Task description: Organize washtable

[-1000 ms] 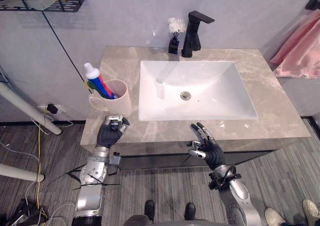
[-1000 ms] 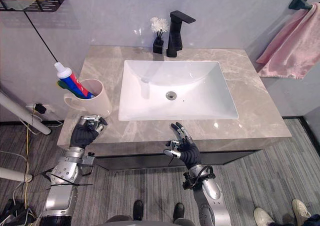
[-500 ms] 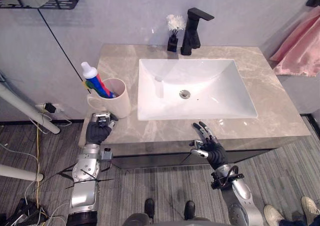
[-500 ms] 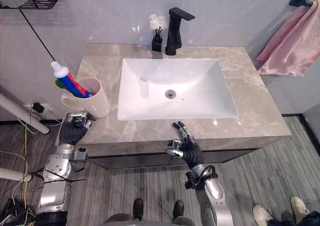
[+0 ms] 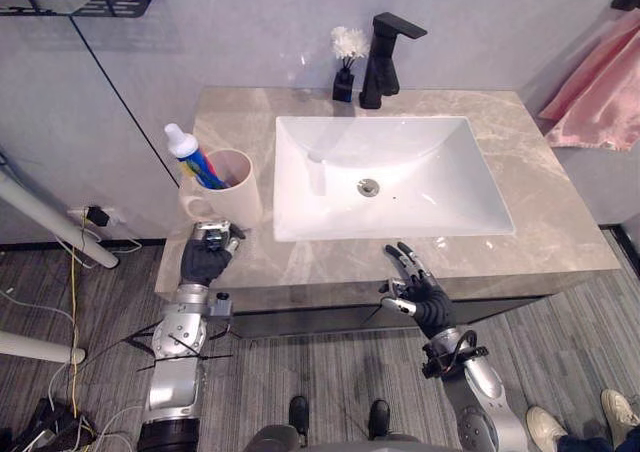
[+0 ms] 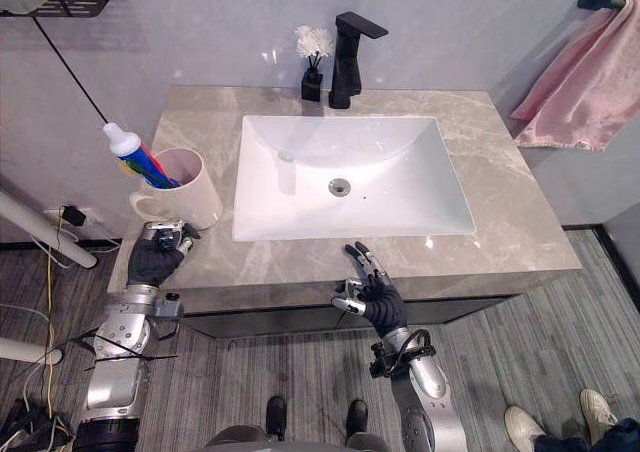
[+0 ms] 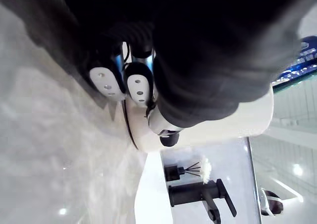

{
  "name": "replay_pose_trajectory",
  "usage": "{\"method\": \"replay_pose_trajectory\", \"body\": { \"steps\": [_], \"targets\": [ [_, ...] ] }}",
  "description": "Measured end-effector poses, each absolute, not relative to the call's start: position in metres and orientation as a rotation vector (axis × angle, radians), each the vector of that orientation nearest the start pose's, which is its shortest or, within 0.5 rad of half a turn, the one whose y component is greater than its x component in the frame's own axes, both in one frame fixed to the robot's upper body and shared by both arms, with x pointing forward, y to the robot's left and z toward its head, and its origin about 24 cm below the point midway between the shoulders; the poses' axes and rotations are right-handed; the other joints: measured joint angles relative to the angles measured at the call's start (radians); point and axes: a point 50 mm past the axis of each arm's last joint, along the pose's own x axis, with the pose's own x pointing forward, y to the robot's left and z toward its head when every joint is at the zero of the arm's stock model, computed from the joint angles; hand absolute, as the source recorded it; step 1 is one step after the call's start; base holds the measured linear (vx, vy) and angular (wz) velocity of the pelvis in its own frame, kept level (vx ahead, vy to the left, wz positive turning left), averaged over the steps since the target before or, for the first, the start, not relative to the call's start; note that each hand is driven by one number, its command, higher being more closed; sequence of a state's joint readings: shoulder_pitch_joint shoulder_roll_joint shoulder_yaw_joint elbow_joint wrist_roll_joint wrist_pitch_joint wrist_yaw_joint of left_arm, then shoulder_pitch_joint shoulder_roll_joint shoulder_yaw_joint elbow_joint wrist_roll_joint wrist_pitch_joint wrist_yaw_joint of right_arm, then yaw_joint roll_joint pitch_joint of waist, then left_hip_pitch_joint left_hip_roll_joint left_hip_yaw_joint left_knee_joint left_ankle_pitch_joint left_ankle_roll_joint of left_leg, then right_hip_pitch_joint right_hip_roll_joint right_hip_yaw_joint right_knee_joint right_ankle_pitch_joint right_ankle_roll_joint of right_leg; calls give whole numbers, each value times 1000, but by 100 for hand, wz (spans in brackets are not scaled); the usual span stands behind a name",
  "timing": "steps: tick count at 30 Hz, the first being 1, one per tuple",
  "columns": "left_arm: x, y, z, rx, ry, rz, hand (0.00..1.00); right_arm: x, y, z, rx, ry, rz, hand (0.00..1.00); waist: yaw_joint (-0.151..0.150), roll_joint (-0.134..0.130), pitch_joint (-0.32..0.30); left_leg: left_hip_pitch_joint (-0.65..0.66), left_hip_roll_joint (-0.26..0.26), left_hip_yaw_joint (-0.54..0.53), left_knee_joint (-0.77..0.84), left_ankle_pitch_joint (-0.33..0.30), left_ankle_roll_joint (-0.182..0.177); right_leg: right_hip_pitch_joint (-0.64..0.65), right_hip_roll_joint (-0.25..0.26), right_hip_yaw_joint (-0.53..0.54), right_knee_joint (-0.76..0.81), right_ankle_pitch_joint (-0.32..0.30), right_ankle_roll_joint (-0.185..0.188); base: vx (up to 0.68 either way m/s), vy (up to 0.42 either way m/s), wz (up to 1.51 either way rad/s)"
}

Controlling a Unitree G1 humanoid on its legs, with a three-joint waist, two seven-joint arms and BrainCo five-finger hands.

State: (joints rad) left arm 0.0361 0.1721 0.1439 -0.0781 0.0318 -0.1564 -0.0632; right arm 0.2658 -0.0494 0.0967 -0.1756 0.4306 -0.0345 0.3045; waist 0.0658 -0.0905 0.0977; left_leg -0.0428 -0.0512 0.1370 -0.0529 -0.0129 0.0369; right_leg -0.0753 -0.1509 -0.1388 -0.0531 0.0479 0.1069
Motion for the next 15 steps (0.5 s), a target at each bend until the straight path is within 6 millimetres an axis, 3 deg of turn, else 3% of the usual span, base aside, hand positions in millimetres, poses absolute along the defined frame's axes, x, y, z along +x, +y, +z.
{"method": "replay_pose_trajectory", "body": {
  "steps": [10, 15],
  "targets": [
    [254, 200, 83, 219, -225, 38, 100, 199, -136, 37, 399, -18, 308, 0, -4, -3, 2, -20, -1, 5, 8, -1, 2, -19, -1, 6, -1, 5, 3, 0, 0, 0],
    [257, 204, 87, 213, -231, 78, 100, 199, -137, 37, 399, -17, 304, 0, -22, -6, 6, -31, 0, 7, 24, -12, 3, -22, -1, 8, -1, 6, 4, 0, 0, 0]
  ]
}}
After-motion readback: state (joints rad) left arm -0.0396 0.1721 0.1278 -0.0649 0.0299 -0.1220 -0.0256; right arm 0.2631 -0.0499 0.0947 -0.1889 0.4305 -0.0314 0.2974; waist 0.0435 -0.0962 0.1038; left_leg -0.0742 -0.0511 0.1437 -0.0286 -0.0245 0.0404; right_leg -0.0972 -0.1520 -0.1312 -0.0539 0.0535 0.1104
